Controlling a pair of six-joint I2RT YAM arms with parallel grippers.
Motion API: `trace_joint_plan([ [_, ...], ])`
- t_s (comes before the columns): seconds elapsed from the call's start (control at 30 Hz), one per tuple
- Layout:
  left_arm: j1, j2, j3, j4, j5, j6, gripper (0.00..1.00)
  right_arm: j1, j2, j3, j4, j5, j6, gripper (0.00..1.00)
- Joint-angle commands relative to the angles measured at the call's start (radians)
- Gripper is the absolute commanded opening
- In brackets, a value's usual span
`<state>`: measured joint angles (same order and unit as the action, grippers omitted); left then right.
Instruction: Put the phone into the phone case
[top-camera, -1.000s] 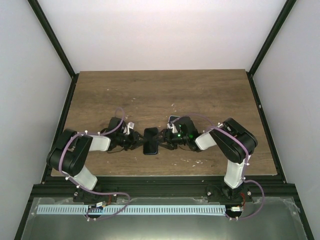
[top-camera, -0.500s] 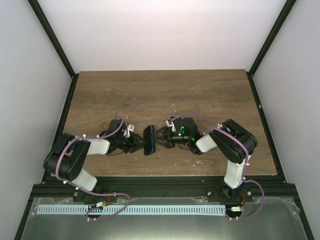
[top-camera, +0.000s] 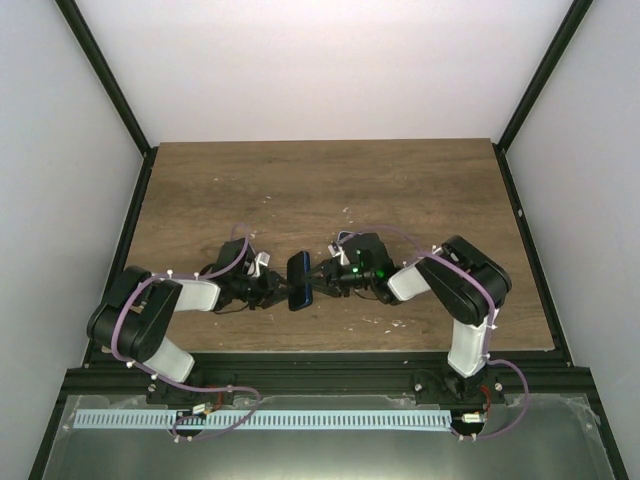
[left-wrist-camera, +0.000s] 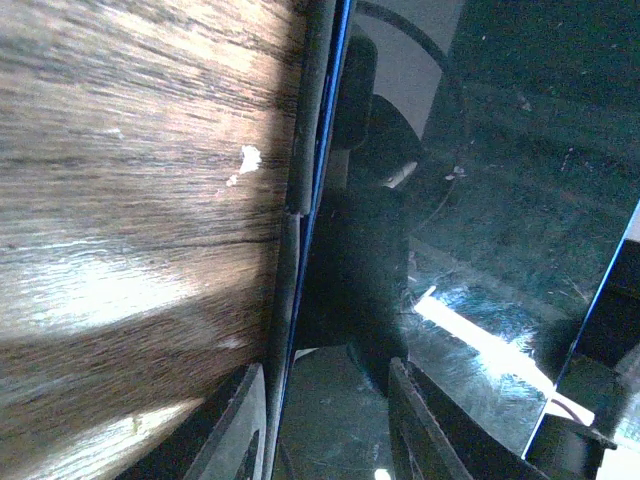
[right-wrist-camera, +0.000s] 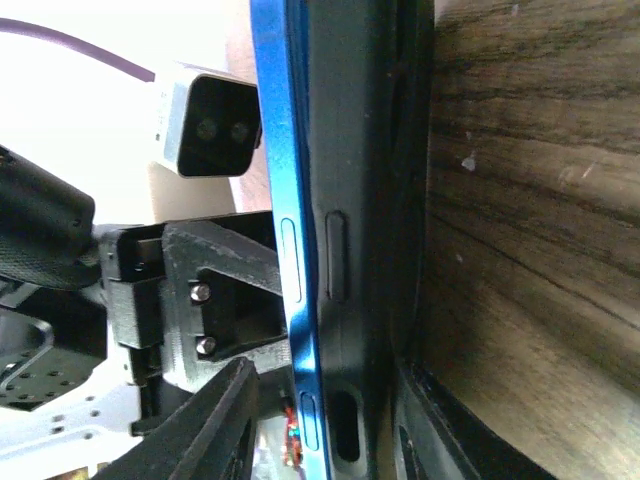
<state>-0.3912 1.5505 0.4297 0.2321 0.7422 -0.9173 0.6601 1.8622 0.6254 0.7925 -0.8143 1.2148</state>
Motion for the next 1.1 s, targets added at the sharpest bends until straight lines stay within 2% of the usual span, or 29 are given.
trace_joint_plan([
  [0.0, -0.017, 0.008, -0.017, -0.027, 0.003, 0.003, 0.36, 0.024, -0.059, 0.087, -0.220, 0.031, -0.153, 0.35],
  [0.13, -0.017, 0.012, -0.013, -0.025, 0.000, 0.002, 0.36, 0.025, -0.078, 0.116, -0.326, 0.067, -0.211, 0.24],
  [0.27, -0.017, 0.017, -0.013, -0.019, 0.003, 0.000, 0.36, 0.028, -0.086, 0.120, -0.363, 0.094, -0.229, 0.10],
  [0.43, -0.017, 0.019, -0.008, -0.025, 0.003, 0.006, 0.36, 0.035, -0.098, 0.136, -0.413, 0.128, -0.252, 0.03],
  [0.53, -0.017, 0.024, -0.009, -0.020, 0.002, 0.003, 0.36, 0.037, -0.096, 0.149, -0.428, 0.128, -0.258, 0.06],
  [0.63, -0.017, 0.031, -0.010, -0.016, 0.002, 0.002, 0.36, 0.043, -0.087, 0.166, -0.442, 0.112, -0.261, 0.28],
  [0.73, -0.017, 0.034, -0.009, -0.013, 0.002, 0.002, 0.36, 0.058, -0.077, 0.190, -0.487, 0.119, -0.279, 0.35],
  [0.87, -0.017, 0.037, -0.004, -0.017, -0.001, 0.004, 0.36, 0.077, -0.057, 0.239, -0.616, 0.141, -0.302, 0.34],
  [1.07, -0.017, 0.046, -0.005, -0.018, -0.013, 0.009, 0.35, 0.079, -0.102, 0.234, -0.705, 0.181, -0.308, 0.20],
])
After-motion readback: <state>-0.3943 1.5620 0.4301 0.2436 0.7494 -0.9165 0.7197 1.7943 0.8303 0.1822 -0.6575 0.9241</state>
